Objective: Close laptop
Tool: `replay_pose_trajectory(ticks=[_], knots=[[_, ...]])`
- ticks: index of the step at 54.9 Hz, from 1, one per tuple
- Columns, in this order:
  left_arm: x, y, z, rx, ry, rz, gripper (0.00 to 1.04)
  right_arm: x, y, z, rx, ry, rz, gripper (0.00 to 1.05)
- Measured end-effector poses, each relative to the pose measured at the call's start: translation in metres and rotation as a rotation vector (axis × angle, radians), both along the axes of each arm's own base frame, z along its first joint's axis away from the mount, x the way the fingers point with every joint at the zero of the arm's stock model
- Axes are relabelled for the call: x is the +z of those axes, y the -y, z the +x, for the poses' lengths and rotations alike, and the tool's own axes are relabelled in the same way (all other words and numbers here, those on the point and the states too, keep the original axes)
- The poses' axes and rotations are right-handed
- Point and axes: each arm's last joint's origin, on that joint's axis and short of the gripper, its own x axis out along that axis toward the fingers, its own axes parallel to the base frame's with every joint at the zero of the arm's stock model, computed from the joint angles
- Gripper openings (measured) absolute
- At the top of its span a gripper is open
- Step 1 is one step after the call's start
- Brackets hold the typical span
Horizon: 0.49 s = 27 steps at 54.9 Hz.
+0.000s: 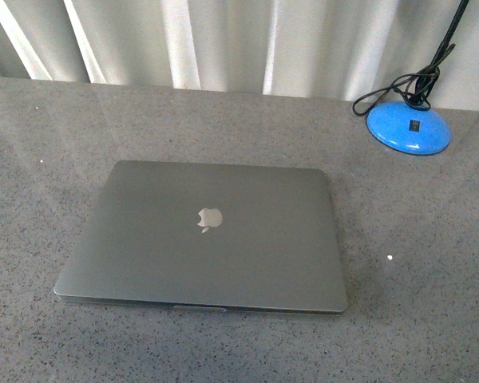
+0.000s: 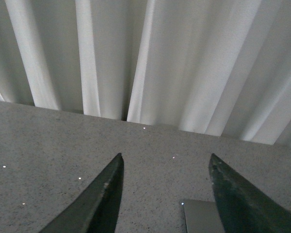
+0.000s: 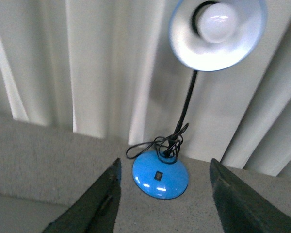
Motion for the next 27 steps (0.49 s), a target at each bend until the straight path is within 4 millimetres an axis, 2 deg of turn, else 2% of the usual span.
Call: replay_pose_trajectory(ticks=[7, 16, 27], knots=[[0.002, 0.009, -0.016, 0.007, 0.008, 0.041, 0.31, -0.003, 0.01, -0.018, -0.019, 0.021, 0.091, 0.29], [0.001, 0.018, -0.033, 0.001, 0.0, 0.053, 0.04, -0.01, 0.017, -0.036, -0.017, 0.011, 0.119, 0.02], [0.002, 0.027, -0.053, -0.002, 0.006, 0.063, 0.04, -0.015, 0.026, -0.056, -0.017, 0.013, 0.132, 0.01]])
